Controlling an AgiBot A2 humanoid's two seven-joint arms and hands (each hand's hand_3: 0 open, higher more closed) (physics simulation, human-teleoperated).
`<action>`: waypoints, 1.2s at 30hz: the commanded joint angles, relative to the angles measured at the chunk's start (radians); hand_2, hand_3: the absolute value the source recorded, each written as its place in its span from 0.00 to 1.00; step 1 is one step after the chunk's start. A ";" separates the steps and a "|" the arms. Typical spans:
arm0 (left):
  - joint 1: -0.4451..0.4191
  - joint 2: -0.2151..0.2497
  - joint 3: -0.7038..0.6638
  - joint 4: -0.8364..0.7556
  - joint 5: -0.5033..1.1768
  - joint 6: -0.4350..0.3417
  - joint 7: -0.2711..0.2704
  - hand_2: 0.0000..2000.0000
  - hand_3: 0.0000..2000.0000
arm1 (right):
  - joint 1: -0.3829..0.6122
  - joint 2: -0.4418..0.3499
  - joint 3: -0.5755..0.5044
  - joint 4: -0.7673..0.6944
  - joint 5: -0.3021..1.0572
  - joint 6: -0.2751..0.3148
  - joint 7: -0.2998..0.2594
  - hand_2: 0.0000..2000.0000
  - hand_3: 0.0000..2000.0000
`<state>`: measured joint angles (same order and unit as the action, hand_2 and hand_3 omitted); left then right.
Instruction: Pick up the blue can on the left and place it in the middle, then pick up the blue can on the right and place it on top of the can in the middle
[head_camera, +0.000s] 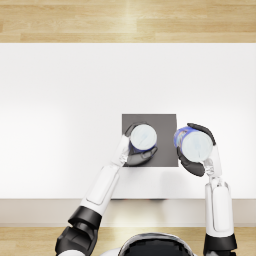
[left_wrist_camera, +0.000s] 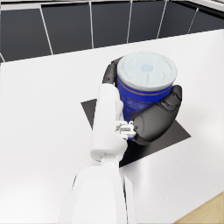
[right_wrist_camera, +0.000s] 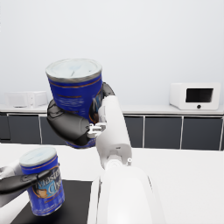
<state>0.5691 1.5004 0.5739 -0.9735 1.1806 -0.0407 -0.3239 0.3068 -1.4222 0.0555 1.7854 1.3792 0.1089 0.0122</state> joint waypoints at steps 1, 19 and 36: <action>0.037 0.030 0.011 0.090 0.000 -0.001 -0.005 1.00 0.76 | 0.030 -0.007 0.003 0.031 0.000 0.001 0.000 1.00 0.76; -0.186 -0.062 -0.122 -0.551 -0.001 0.039 0.129 0.00 0.00 | 0.285 -0.135 0.211 -0.165 0.000 0.014 0.002 1.00 0.76; -0.263 -0.068 -0.540 -0.853 -0.001 0.041 0.323 0.00 0.00 | 0.311 -0.094 0.402 -0.282 0.000 -0.268 -0.291 1.00 0.76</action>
<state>0.2983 1.4326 0.0598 -1.8168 1.1792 0.0000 -0.0005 0.6120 -1.5153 0.4570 1.5210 1.3793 -0.1590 -0.2784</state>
